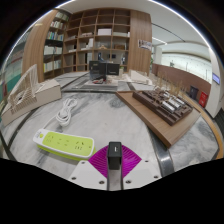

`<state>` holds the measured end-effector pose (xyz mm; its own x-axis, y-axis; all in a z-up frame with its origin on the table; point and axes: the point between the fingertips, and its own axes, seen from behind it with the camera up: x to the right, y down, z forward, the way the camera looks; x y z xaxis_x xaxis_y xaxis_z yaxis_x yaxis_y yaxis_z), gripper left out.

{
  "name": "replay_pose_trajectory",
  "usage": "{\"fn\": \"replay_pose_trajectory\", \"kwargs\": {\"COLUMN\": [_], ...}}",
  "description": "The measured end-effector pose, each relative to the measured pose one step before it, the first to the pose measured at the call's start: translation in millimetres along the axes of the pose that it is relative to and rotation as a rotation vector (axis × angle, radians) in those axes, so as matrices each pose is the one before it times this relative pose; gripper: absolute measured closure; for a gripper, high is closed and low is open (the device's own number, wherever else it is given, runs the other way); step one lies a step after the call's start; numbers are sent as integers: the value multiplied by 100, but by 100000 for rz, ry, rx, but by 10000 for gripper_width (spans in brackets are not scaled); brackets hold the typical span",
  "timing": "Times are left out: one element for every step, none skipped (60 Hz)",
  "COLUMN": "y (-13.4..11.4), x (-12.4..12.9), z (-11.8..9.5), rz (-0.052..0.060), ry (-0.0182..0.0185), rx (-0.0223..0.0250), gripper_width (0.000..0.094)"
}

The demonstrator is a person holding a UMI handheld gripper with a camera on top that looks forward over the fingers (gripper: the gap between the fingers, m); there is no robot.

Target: Unplug charger

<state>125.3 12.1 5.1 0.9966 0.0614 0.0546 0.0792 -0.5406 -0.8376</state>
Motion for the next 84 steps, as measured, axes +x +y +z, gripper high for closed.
{"fn": "replay_pose_trajectory", "kwargs": {"y": [148,203,189,148,107,61,23,0,-11,-16,-19,-20,-2,-14,-8,-20,-20,-90,-105,-139,-125,-157,-144,-130,-129,-96,-141,-249,-102,-172,-218,-140,-206,-163,-119,-295,-195,-193,-193,-117,-207,-180,-121,-208,-234,-194,-193,-171,-175,-139,-210,-149,-117,-58,-19,-2,37,-45,-26,-100,-22,36,101,160,224,208,189,275,82,-56,-56,-40,9,37,24,82,241,245,245,305,278,315,148,111], "x": [76,138,156,-12,91,61,9,5,-21,463,524,252,105,20,-79,-95,-198,-152,-124,-120,-144,-61,-36,-66,-145,-196,-258,-200,-350,-330,-288,-356,-328,-398,-320,-378,-333,-301,-290,-260,-359,-430,-237,-377,-389,-209,-203,-152,-145,-209,-85,-132,-102,-189,-86,-114,-131,-46,-14,135,188,168,217,197,142,71,31,183,37,26,99,125,171,185,209,207,309,230,94,-43,-102,-199,-86,-22], "z": [134,173,166,115,138,86,60,18,-6,-40,-77,-146,-139,-193,-228,-339,-385,-480,-533,-597,-753,-676,-654,-761,-768,-798,-838,-907,-884,-863,-853,-847,-845,-834,-978,-602,-700,-726,-700,-847,-685,-655,-674,-582,-497,-495,-484,-429,-396,-559,-242,-263,-223,-287,-148,-58,-67,-41,-215,66,61,69,74,76,60,15,25,-142,45,0,33,2,36,18,10,30,1,-70,-50,-66,-86,19,-94,-67], "rz": [-221,-161,-114,-115,20,188,446,633,767,813,456,273,522,665,1014,1258,1246,1188,961,655,529,259,70,-36,-247,-350,-425,-306,-275,-115,-12,-99,-227,-372,-405,-400,-455,-439,-305,-307,-472,-592,-565,-503,-473,-450,-371,-334,-400,-511,-764,-953,-1070,-980,-523,653,1389,1322,613,295,267,162,-93,-393,-688,-890,-1175,-909,-805,-488,-169,-41,-40,5,127,290,474,651,985,1027,1207,1295,1449,1448], "ry": [382,503,517,-118,116,25,-166,-178,-235,1551,1737,582,59,-575,-808,-879,-1169,-994,-953,-834,-472,-323,-67,-113,-389,-562,-737,-958,-793,-673,-679,-524,-771,-692,-403,-185,-205,-147,-127,-285,-433,-654,-727,-481,-360,-322,-124,41,54,-114,-294,-365,-245,4,-129,-550,-790,-557,-76,151,352,613,629,376,113,-270,-260,-494,-320,-208,-133,54,228,285,241,194,0,-218,-661,-1050,-1202,-1100,-963,-554], "rx": [-705,-698,-664,-491,-333,-178,26,197,243,382,283,-34,114,-162,-92,-89,-113,139,354,516,608,771,692,705,652,687,782,754,942,1006,997,971,907,893,965,698,839,874,949,1077,787,632,632,584,615,707,697,682,699,761,632,677,694,579,248,11,-85,195,641,631,537,274,-19,-286,-588,-669,-730,-350,-183,285,337,166,-40,-77,-170,-220,-240,-678,-1101,-1140,-987,-564,-337,-265], "gripper_width": [781,769,748,709,594,541,468,394,321,238,198,162,128,100,42,80,83,83,83,83,83,82,83,86,93,96,95,98,97,95,95,95,97,97,97,95,97,96,98,99,100,100,99,100,100,100,98,93,88,85,84,84,85,84,84,86,86,88,86,88,85,84,83,84,86,90,93,89,90,85,84,84,83,83,84,84,82,85,89,94,101,102,103,100]}}
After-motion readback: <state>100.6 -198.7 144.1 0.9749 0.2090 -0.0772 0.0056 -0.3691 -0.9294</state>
